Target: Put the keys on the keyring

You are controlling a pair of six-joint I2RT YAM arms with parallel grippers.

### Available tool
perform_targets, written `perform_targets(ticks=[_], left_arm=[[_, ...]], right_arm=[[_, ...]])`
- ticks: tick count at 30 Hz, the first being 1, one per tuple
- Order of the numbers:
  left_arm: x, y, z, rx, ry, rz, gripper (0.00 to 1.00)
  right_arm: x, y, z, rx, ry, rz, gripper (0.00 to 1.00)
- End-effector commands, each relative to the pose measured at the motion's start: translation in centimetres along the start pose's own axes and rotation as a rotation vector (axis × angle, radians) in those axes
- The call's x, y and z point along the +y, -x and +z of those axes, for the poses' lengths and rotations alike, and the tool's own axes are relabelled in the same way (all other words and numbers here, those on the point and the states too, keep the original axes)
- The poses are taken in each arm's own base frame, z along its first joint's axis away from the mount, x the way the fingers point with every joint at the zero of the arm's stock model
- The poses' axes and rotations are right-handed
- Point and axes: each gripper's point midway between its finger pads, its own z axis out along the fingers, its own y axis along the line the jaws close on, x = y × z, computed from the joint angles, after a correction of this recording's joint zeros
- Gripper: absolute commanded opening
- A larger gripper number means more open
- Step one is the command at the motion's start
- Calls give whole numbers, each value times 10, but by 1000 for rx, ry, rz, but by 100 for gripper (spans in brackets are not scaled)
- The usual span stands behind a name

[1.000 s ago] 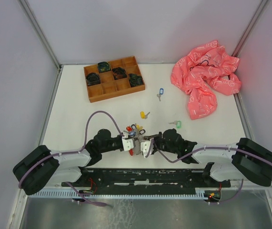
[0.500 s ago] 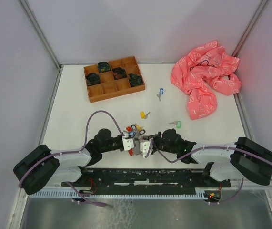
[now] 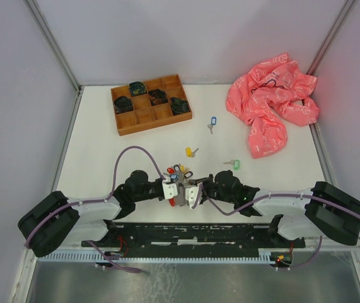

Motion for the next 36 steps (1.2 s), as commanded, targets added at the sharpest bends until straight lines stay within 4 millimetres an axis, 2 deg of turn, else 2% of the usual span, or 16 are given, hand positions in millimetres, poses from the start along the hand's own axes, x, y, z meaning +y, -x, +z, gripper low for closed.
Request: perform_targets(ticks=[1, 12, 22, 36], left_arm=[[14, 25, 6, -77, 18, 21, 3], [15, 26, 5, -79, 26, 25, 3], [15, 25, 5, -75, 24, 25, 3], [15, 26, 6, -77, 21, 25, 3]], right_arm=[[-21, 27, 5, -75, -46, -4, 1], [-15, 27, 7, -78, -17, 4, 1], [-21, 19, -1, -26, -53, 7, 1], [-17, 29, 2, -67, -23, 15, 1]])
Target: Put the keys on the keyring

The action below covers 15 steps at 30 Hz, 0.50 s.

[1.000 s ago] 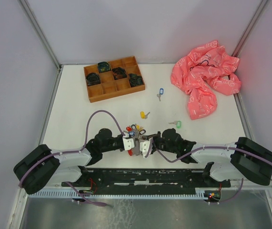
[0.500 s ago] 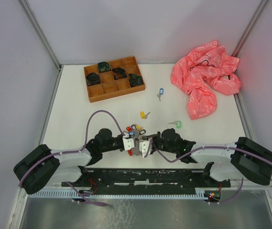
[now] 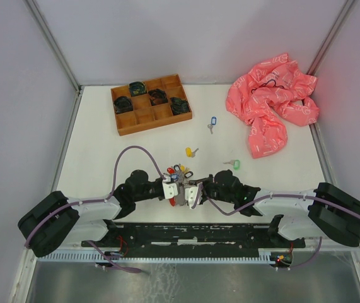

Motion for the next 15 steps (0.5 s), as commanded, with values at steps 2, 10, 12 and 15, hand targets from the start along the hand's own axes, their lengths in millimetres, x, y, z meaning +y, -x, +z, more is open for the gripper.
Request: perform_targets(ticks=[2, 10, 12, 15], left_arm=[[13, 24, 5, -75, 17, 23, 3], [13, 24, 5, -75, 17, 23, 3], [13, 23, 6, -74, 15, 22, 3], [12, 23, 6, -71, 14, 21, 3]], right_arm=[[-19, 25, 4, -69, -46, 4, 1], [-21, 23, 3, -58, -64, 6, 1], [-21, 23, 3, -58, -63, 7, 1], [-21, 22, 4, -54, -66, 6, 1]])
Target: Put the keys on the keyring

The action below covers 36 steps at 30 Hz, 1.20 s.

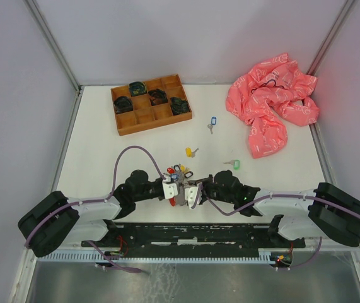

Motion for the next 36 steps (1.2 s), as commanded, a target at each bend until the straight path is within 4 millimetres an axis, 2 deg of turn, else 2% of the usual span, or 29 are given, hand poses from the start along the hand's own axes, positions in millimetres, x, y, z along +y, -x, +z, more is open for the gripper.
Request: perform_targets(ticks=[1, 24, 36], left_arm=[[12, 23, 6, -71, 14, 20, 3], [12, 23, 6, -71, 11, 20, 3], [13, 25, 6, -80, 14, 19, 3]], right_arm=[[-23, 20, 3, -49, -70, 0, 1], [-24, 24, 4, -56, -71, -5, 1], [-16, 30, 7, -80, -31, 1, 1]])
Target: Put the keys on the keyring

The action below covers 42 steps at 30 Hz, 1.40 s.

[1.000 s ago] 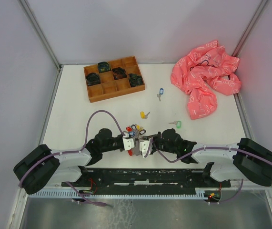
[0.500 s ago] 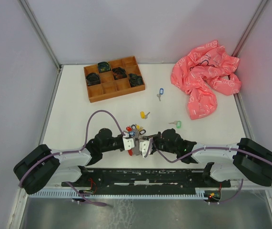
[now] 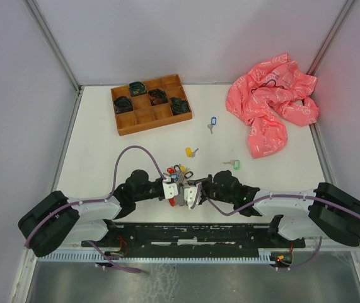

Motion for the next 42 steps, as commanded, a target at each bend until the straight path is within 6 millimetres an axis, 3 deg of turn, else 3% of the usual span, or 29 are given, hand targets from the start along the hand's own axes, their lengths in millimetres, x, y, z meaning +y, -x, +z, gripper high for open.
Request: perform_targets(ticks=[1, 20, 42], left_arm=[[14, 27, 5, -87, 23, 22, 3], [17, 33, 4, -122, 46, -4, 3], [13, 24, 12, -83, 10, -66, 3]], right_arm=[[-14, 28, 7, -82, -22, 5, 1], [-1, 23, 12, -62, 18, 17, 1], [17, 18, 29, -56, 25, 83, 1]])
